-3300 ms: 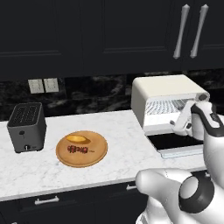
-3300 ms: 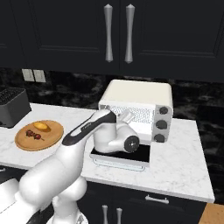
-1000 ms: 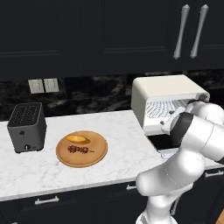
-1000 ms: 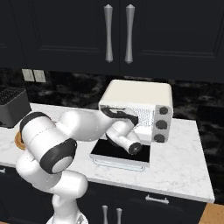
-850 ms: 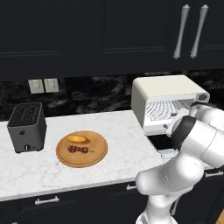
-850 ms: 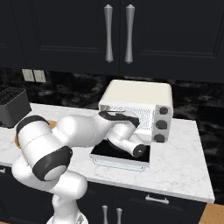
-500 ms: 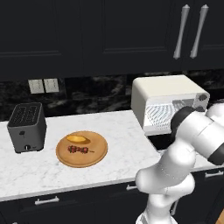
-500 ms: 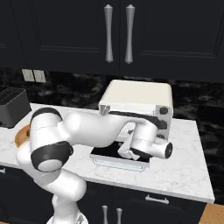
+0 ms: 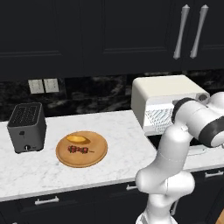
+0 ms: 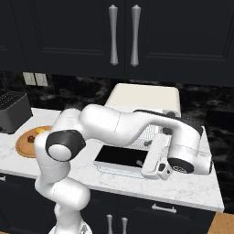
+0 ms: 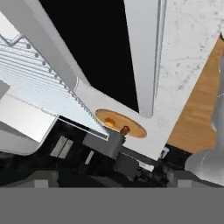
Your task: Pick up the kebab skewer and baguette bread, and place them inside the toaster oven. Close the toaster oven door and start by setting the timer.
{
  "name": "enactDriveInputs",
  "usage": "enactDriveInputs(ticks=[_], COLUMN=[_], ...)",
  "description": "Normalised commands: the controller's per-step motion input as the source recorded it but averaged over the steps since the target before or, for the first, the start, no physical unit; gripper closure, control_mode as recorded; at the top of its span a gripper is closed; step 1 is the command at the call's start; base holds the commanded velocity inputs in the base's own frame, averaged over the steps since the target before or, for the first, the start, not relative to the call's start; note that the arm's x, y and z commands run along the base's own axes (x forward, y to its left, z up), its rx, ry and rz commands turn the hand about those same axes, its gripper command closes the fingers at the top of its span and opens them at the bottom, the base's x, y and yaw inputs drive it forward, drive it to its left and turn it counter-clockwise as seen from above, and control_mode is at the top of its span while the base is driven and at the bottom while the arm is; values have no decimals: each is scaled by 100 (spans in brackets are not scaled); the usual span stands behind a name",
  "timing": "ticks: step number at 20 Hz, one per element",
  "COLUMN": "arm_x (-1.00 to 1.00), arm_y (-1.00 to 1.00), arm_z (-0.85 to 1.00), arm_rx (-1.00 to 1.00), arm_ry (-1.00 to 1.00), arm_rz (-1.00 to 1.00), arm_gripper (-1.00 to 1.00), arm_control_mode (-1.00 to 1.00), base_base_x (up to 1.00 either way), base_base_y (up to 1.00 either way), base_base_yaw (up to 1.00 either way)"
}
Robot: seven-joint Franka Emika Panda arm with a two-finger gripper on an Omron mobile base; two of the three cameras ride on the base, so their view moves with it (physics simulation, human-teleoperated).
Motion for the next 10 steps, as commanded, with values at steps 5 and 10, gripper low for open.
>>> enactDriveInputs(ticks=[5, 10], arm_x=[-95, -49], arm_y=[98, 100], arm_z=[100, 96], arm_rx=[-55, -67], arm_ry=[-52, -49], arm_rz=[12, 19], arm_gripper=[-100, -100], arm_control_mode=[-100, -100], base_base_x=[0, 0], base_base_y=[0, 0], base_base_yaw=[0, 0])
